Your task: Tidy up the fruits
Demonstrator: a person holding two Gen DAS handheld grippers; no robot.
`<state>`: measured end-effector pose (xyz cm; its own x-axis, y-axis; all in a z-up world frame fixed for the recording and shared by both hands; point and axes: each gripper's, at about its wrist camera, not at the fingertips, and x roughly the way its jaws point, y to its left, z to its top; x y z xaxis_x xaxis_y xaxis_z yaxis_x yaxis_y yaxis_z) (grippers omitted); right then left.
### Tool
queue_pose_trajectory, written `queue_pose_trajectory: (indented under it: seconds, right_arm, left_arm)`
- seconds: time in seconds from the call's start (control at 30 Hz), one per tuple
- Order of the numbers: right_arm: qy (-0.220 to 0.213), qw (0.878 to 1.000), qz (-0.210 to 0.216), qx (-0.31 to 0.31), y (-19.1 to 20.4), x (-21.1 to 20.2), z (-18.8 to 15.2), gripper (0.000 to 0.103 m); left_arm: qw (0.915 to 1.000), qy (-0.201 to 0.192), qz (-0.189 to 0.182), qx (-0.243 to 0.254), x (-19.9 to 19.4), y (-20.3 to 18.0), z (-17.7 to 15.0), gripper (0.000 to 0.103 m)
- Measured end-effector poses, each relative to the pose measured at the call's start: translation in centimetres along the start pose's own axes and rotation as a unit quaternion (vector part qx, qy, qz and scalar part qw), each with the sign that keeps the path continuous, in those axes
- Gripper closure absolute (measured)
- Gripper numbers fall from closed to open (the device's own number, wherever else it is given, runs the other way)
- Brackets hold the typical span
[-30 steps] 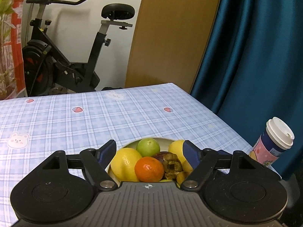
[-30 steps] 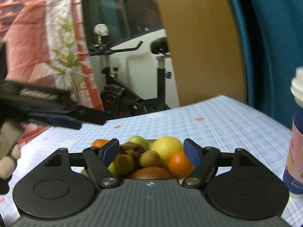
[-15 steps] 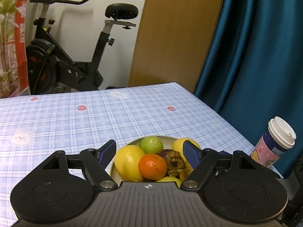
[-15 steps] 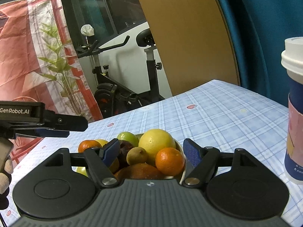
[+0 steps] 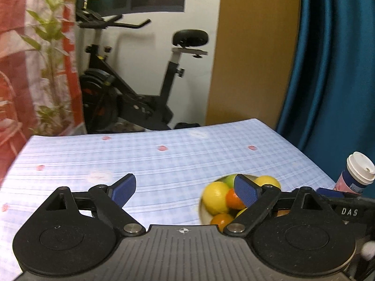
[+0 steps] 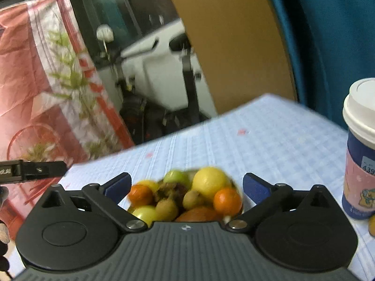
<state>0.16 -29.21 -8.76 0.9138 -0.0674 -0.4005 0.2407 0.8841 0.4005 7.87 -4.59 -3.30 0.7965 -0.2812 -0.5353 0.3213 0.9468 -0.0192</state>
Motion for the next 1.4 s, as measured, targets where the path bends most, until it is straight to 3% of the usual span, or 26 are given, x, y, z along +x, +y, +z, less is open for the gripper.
queue_pose_trajectory:
  seconds: [0.17,0.4,0.67,1.4]
  right_arm:
    - [0.046,0.999,0.000,-0.027,2.2,-2.1,1.7,0.000]
    - [0.046,0.996,0.000,-0.079,7.6,-5.7,3.0,0.000]
    - [0.027,0.993,0.008,-0.115,12.1,-7.5,2.5,0.000]
    - [0.037,0.992,-0.003,-0.120,12.7,-7.6,2.3,0.000]
  left_arm:
    - [0.9986,-0.017,0.050,0.005,-4.1,0.9,0.1,0.010]
    - [0.9953,-0.022,0.094,-0.012,-8.1,2.0,0.2,0.008]
    - [0.9928,-0.047,0.107,-0.026,-10.8,3.0,0.1,0.007]
    - [0.9926,-0.042,0.110,-0.028,-11.1,2.6,-0.6,0.005]
